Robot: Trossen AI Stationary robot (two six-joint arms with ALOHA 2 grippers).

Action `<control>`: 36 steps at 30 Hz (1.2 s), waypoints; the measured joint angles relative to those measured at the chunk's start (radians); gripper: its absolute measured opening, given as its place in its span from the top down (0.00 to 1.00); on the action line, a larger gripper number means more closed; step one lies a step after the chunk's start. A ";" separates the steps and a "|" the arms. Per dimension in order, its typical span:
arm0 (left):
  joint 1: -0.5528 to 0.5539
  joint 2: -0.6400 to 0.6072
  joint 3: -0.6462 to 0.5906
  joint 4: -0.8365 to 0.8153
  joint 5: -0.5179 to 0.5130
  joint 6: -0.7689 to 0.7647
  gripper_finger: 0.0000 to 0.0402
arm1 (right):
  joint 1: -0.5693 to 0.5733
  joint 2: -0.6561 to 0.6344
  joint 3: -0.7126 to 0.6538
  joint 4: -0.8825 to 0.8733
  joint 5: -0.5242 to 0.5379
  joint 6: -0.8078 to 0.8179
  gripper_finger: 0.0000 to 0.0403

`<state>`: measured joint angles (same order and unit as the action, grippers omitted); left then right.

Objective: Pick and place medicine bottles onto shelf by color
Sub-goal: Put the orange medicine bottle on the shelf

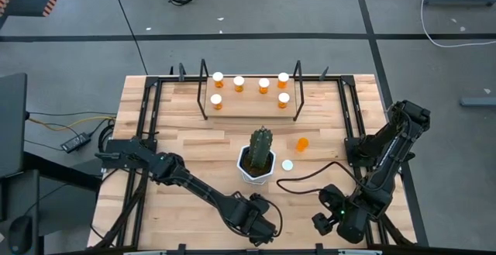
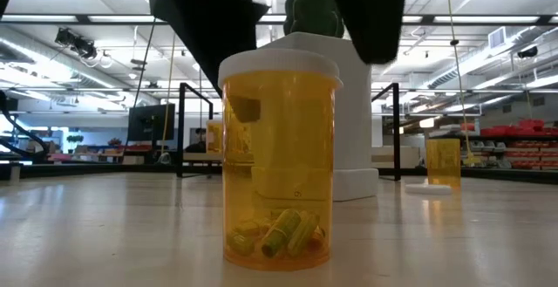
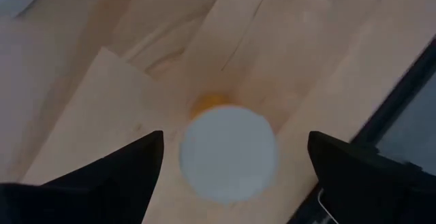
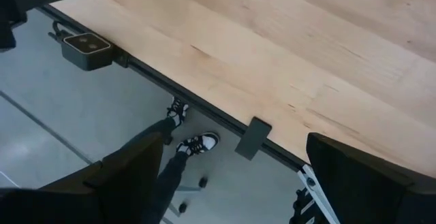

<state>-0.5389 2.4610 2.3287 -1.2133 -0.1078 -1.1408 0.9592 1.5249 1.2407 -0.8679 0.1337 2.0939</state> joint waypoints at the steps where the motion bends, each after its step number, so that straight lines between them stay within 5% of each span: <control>1: 0.002 0.002 0.000 -0.002 0.000 0.000 0.08 | 0.000 0.000 0.000 0.000 0.000 -0.001 0.08; 36: 0.000 0.053 0.000 -0.002 0.073 0.008 0.38 | 0.000 0.000 0.000 -0.001 -0.005 -0.008 0.08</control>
<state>-0.5385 2.5141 2.3287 -1.2156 -0.0349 -1.1324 0.9588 1.5249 1.2407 -0.8684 0.1291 2.0855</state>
